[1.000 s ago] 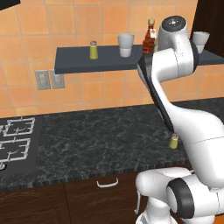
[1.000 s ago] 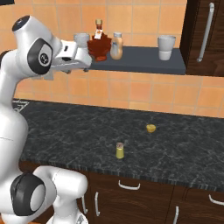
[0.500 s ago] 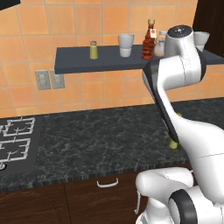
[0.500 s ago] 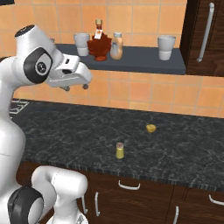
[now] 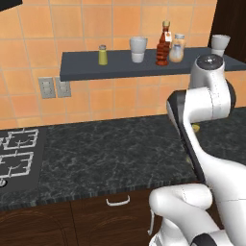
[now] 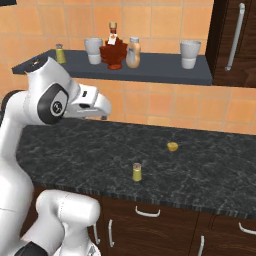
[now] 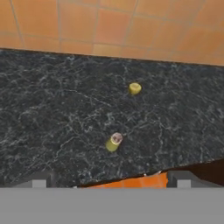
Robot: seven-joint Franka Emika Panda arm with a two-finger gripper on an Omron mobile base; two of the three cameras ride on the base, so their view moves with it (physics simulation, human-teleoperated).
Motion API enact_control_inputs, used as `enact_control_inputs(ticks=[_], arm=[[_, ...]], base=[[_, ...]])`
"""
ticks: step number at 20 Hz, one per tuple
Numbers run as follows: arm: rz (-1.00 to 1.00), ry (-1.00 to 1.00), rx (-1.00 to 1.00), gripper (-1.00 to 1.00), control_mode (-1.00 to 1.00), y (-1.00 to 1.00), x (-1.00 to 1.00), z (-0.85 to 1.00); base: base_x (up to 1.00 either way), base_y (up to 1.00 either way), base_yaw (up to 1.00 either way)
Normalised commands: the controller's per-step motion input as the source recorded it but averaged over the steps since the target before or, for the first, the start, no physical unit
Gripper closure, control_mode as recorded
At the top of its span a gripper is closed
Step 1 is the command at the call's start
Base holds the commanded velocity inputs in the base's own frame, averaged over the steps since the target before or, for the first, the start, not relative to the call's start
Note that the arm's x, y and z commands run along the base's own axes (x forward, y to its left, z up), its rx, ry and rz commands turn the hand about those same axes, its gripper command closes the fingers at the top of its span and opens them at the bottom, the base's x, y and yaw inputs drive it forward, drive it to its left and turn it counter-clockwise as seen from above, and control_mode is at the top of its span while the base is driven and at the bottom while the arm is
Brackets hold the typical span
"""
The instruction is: Put the shaker and condiment bottle from the counter next to their counterparts in the cabinet.
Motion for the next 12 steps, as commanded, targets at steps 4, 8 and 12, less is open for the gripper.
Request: enact_control_inputs(ticks=[4, 8, 12], arm=[[0.0, 0.0, 0.05, -1.0, -1.0, -0.22, -0.25, -0.48], [0.0, 0.0, 0.03, -1.0, -1.0, -0.23, -0.2, -0.51], [0.0, 0.0, 0.0, -1.0, -1.0, -0.19, -0.03, -0.44]], base=[[0.0, 0.0, 0.0], [0.0, 0.0, 0.0], [0.0, 0.0, 0.0]])
